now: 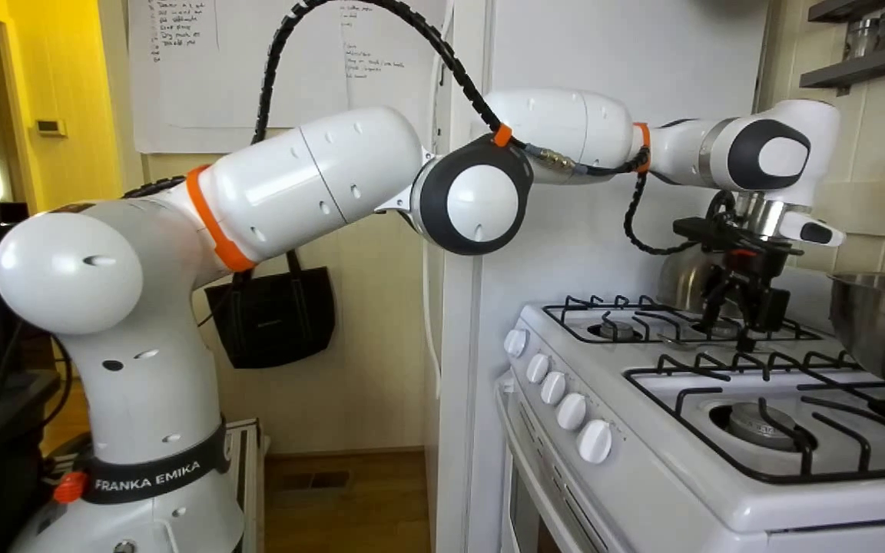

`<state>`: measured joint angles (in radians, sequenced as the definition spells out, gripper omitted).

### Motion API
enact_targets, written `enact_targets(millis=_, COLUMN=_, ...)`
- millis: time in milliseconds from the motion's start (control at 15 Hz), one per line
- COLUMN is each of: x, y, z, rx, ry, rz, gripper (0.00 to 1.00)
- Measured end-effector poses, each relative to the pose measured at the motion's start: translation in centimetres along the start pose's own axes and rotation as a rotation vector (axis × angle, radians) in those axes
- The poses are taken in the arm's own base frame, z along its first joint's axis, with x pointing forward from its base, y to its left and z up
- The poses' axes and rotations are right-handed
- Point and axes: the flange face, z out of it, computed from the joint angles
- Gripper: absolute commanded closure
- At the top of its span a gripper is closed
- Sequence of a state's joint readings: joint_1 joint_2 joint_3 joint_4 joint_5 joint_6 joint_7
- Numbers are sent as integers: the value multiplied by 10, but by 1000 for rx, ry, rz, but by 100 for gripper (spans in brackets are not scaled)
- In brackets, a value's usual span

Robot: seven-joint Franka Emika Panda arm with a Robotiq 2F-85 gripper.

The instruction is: Put the small silver bowl in the other silva bowl and put the spoon in the small silver bowl

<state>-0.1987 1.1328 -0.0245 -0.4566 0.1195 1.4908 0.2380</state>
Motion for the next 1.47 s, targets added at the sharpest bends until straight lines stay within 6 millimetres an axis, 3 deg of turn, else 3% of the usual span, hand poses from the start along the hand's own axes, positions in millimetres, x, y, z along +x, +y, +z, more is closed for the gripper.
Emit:
enact_targets(millis=133, x=0, y=-4, z=7, rx=-9, ry=-3, rz=-6, gripper=32)
enact_targets(millis=733, x=3, y=2, z=6, rx=-54, ry=15, rz=3, gripper=99)
enact_targets(millis=1200, x=4, y=-1, z=-1, rx=-59, ry=49, rz=8, gripper=97)
enact_targets(millis=1467, x=5, y=-14, z=-46, rx=-23, ry=191, rz=-11, gripper=97)
